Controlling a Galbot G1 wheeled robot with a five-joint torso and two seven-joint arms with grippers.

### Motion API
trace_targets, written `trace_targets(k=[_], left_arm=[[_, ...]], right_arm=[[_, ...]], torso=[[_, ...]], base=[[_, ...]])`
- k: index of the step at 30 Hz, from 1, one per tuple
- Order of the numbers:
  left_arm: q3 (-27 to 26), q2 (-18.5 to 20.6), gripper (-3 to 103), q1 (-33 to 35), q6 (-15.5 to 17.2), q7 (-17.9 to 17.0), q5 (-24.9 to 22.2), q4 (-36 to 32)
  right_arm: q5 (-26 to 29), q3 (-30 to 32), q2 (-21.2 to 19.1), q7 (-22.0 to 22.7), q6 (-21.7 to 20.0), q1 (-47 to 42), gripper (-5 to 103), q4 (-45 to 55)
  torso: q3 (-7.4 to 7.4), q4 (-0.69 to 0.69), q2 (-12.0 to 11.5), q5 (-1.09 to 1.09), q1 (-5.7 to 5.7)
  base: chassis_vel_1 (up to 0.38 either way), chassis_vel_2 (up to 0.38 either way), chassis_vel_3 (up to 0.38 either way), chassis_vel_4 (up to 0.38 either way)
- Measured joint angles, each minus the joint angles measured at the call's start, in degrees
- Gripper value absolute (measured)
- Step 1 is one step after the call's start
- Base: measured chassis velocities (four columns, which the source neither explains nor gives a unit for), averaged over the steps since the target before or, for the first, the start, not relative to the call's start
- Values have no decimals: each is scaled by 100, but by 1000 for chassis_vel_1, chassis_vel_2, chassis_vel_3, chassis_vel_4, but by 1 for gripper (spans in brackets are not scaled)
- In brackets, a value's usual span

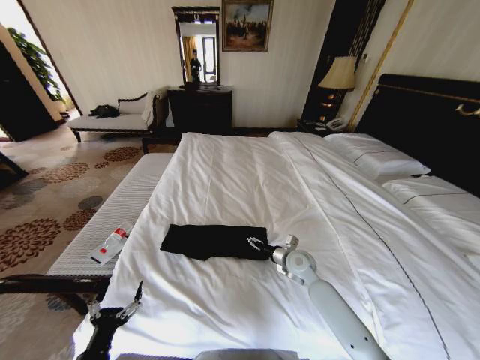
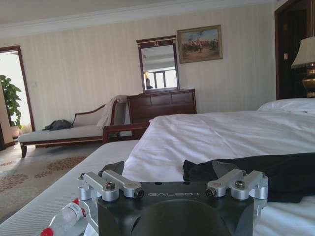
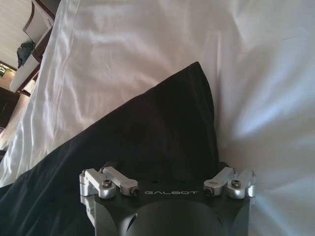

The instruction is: Fold the clothes on the bed.

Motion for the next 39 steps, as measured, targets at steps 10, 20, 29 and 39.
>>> trace_targets(k=[10,20,29,39], left_arm=[[0,0,100,0,0,0,0,0],[0,0,100,0,0,0,0,0],[0,0,100,0,0,0,0,0],[0,0,100,0,0,0,0,0]], right_arm=[[-33,-43,-10,11,37,41,50,-76],[-74,-79,-40,12,50,15,17,-67],[-88,-88,72,112,88,18,6,2],[-34,350,144,249,112,-176,6,415]], torso=[[0,0,0,1,0],[0,2,-1,2,1],[0,0,-1,1,1],[0,1,-1,2,1]], base=[[0,0,0,0],[0,0,0,0],[0,0,0,0],[0,0,0,0]])
